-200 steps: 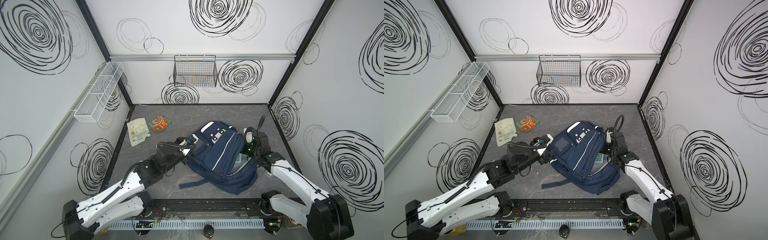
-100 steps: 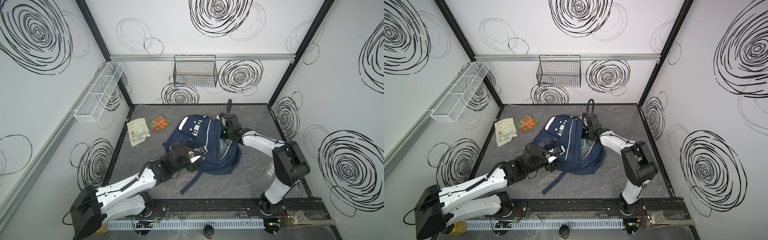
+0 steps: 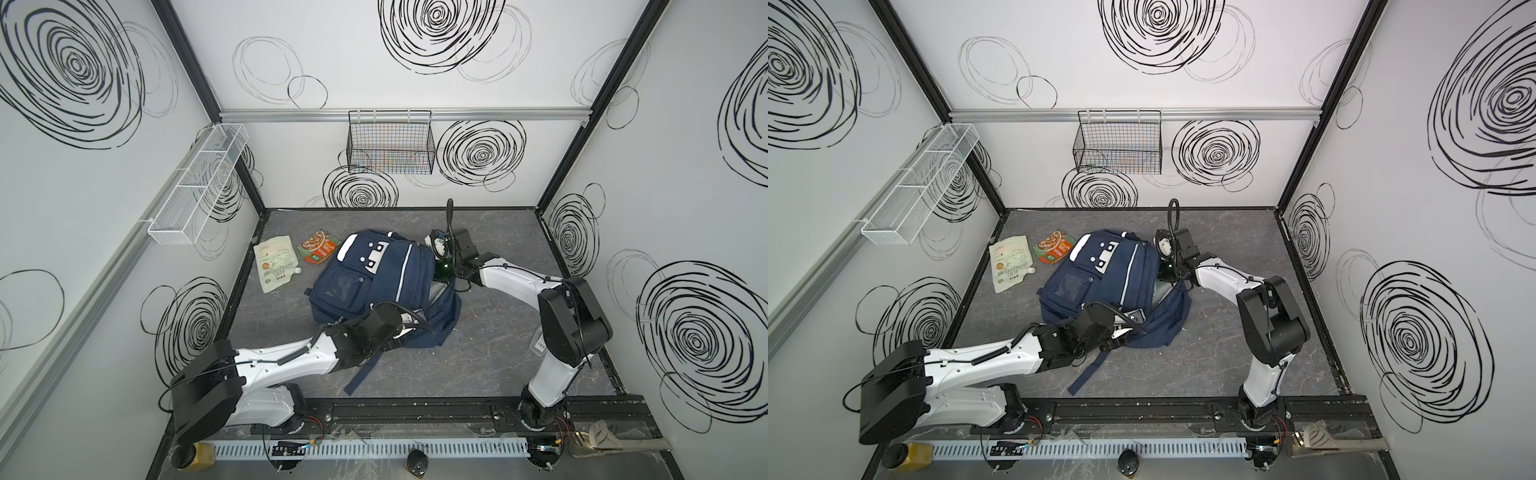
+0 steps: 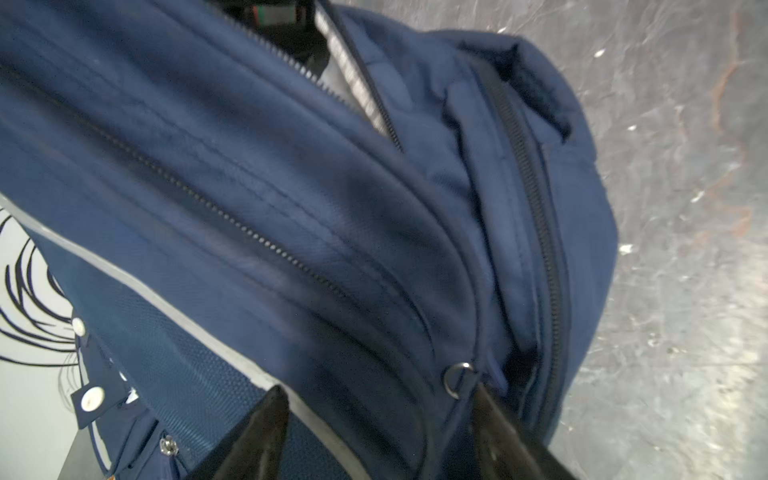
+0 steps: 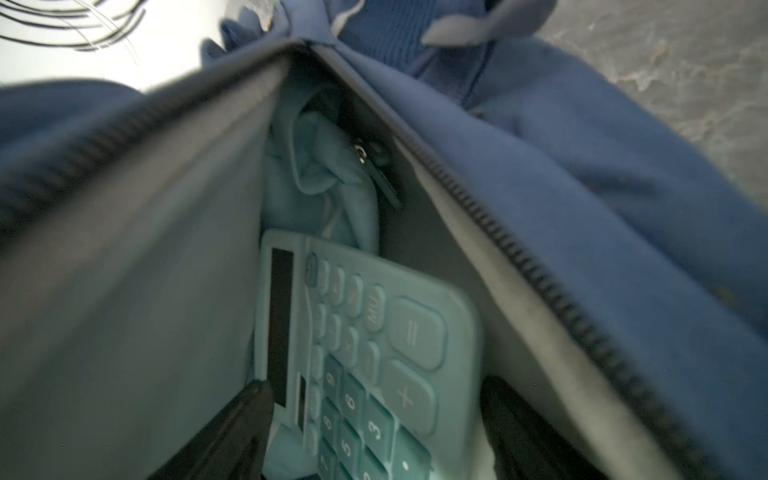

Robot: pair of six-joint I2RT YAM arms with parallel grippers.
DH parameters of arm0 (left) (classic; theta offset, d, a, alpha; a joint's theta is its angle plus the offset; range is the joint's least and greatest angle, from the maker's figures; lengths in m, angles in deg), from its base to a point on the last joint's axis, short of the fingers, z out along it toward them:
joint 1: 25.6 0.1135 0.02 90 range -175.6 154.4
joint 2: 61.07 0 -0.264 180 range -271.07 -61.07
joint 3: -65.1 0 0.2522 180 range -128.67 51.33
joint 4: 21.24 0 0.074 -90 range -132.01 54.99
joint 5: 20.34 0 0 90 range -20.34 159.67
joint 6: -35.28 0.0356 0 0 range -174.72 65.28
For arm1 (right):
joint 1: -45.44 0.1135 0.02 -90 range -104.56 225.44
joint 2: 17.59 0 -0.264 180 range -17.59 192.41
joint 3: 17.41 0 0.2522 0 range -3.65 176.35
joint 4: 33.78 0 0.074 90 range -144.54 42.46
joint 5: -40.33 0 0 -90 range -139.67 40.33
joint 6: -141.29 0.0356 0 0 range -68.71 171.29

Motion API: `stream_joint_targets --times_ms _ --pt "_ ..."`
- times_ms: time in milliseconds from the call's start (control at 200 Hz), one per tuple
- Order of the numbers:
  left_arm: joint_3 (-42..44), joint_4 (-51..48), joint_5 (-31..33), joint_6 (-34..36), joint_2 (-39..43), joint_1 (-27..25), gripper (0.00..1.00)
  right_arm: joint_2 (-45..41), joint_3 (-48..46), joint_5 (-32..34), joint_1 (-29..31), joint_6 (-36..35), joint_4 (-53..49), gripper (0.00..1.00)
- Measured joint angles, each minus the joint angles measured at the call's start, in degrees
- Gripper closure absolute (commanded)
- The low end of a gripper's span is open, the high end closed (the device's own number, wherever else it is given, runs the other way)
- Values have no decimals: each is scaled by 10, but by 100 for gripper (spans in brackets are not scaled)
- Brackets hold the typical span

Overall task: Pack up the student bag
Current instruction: 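Open the right gripper and lift it out of the bag while left holds the flap, then move the right gripper to the zipper pull on the bag side nearest the robot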

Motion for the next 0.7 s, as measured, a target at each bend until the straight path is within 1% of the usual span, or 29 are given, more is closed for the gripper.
stream_joint_targets --times_ms 35,125,160,210,260,290,300,310,390,535,700 --pt "-1 -1 9 -4 -4 2 57 -5 -1 4 -1 -3 -6 16" --pt "-3 0 7 -14 -7 5 84 -30 -8 6 -11 -9 -19 16" --pt "-6 1 7 -21 -7 7 89 -43 -11 9 -18 -11 -24 16" --pt "-11 10 8 -25 -7 15 91 -60 -13 14 -29 -13 -37 16" --pt "-18 24 7 -33 -6 25 95 -74 -13 20 -40 -14 -48 16" --pt "-20 33 7 -37 -4 30 96 -83 -13 26 -44 -16 -55 16" --pt "-20 36 7 -36 -3 33 99 -87 -13 29 -45 -16 -57 16" --pt "-21 39 7 -38 -2 34 100 -89 -13 31 -46 -17 -59 16" --pt "-20 51 9 -47 12 47 100 -118 -19 55 -46 -30 -68 16" --pt "-10 46 10 -72 39 79 100 -198 -49 115 -42 -53 -69 16" --pt "-5 47 18 -115 49 116 100 -257 -60 205 -8 -76 -83 17"
